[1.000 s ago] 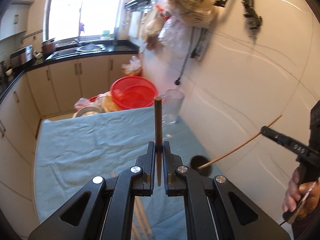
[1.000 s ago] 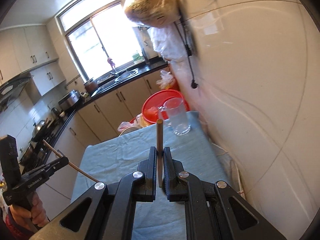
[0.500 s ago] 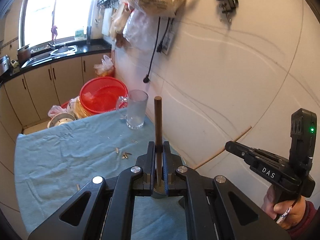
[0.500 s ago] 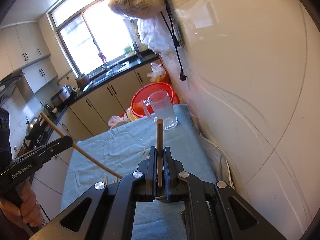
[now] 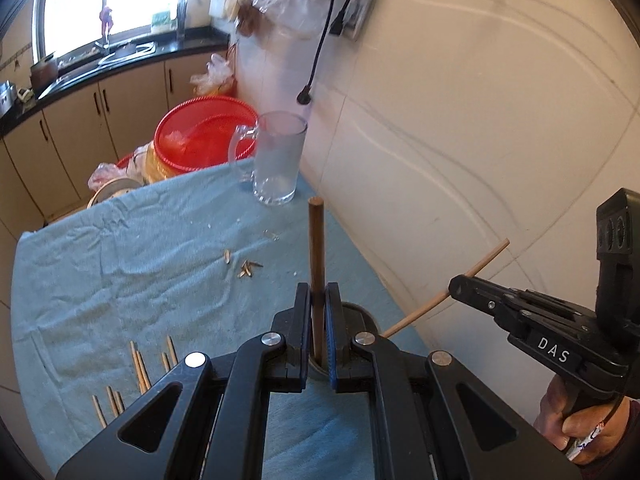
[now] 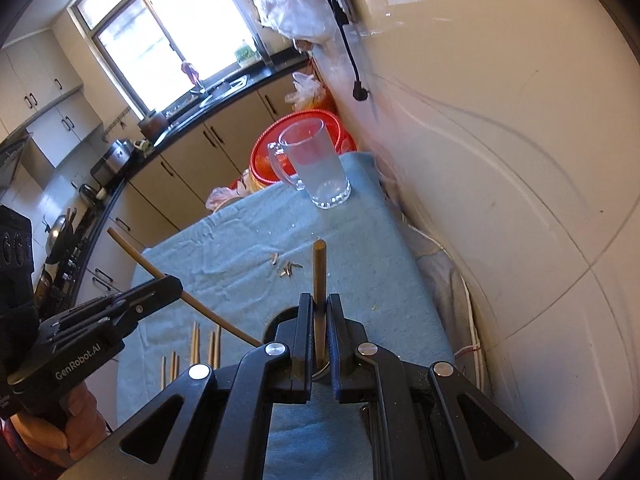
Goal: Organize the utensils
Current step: 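Lower the chopsticks into the black cup and open both tools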
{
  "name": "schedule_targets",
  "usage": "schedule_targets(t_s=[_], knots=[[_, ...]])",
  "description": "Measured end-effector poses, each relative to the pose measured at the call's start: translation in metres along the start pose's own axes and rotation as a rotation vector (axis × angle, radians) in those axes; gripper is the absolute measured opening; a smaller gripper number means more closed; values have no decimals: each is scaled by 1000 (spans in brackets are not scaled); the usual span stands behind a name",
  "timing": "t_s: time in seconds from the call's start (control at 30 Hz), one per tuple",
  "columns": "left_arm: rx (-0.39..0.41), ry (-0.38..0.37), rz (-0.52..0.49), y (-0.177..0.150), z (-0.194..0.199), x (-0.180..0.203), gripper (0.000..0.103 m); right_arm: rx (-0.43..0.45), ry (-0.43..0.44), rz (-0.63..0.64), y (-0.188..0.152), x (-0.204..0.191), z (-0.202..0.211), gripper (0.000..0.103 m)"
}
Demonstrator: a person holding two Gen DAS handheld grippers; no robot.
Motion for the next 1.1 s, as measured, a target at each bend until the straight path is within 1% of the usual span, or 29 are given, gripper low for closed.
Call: schedule_targets(t_s=[0.23, 0.53, 0.6, 0.63, 0.67, 0.7, 0.97, 1.03, 1.1], knots=[[-25, 23, 3, -6, -17, -7, 7, -32, -15, -12, -3, 7, -20, 7], [-11, 43, 12, -2, -21, -13, 7, -14, -44, 12, 4, 7, -26, 8], [-5, 47, 18, 0, -19, -15, 12, -9, -39, 12, 7, 6, -24, 9], [1, 47, 21, 2, -18, -16, 19, -5, -38, 11, 9, 7, -24, 11], [10, 50, 21, 3, -16, -16, 23, 2, -39, 9, 10, 7, -22, 17], [19, 55, 20, 5, -14, -17, 24, 8, -39, 9, 11, 7, -20, 21], [77, 52, 39, 21, 14, -21, 26, 76, -42, -4, 27, 4, 9, 22], [94, 56, 45, 25, 23, -25, 30, 89, -34, -6, 29, 0, 17, 22], [114, 57, 57, 28, 35, -28, 32, 101, -29, -9, 30, -4, 25, 22]])
Point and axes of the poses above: each gripper's, at about its wrist camera, not at the fingertips, and z roughly against the way its jaws point, x to its right, y to its top, the point moved 10 cm from there along -z, roughly the way its jaws point, and after that the axes turned 11 degrees about x, right-handed, at the moved point
